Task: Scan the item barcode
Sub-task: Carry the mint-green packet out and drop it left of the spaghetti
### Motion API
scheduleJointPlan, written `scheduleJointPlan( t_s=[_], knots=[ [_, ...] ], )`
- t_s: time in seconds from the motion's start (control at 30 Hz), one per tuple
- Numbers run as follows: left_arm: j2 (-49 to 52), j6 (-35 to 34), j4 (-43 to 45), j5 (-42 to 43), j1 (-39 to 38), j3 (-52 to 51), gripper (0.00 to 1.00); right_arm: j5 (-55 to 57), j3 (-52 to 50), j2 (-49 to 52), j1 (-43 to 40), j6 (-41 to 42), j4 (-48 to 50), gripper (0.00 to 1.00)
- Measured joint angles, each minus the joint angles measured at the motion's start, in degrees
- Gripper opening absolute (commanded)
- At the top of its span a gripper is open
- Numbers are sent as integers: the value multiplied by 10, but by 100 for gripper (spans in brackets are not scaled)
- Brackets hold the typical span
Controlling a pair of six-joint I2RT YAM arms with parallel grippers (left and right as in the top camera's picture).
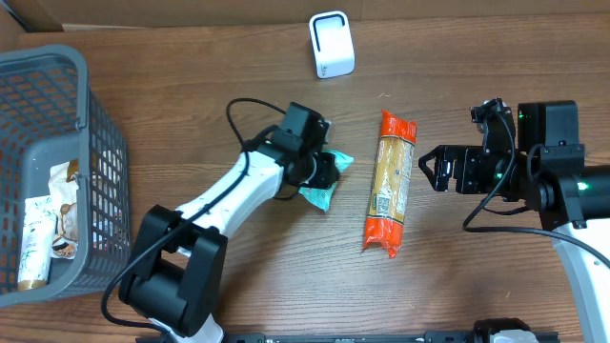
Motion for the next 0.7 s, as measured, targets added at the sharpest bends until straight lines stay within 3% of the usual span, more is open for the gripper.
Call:
scheduleJointPlan(
  t_s=[0.1,0.23,0.4,0.5,0.7],
  knots=[
    [0,-14,13,-2,0,6,100,0,0,0,0,0,0,100],
    [0,-24,-27,-6,3,45,100,0,0,0,0,0,-2,100],
    [-2,-16,-179,-11,26,184,99,1,0,0,0,0,-5,100],
    [-25,-8,-346,-38,94,340,99,2,0,0,0,0,-6,100],
    [-68,-6,-503,-63,265,521,100,2,0,0,0,0,-9,100]
  ],
)
